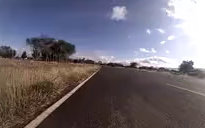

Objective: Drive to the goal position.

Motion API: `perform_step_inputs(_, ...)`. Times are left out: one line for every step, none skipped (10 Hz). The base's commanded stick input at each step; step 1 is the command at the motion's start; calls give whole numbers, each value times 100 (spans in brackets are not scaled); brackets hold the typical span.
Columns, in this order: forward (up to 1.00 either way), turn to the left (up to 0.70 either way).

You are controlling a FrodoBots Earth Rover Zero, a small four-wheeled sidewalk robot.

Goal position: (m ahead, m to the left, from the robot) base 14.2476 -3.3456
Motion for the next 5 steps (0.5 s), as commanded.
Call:
perform_step_inputs(0,0)
perform_step_inputs(0,0)
perform_step_inputs(0,0)
perform_step_inputs(0,0)
perform_step_inputs(13,0)
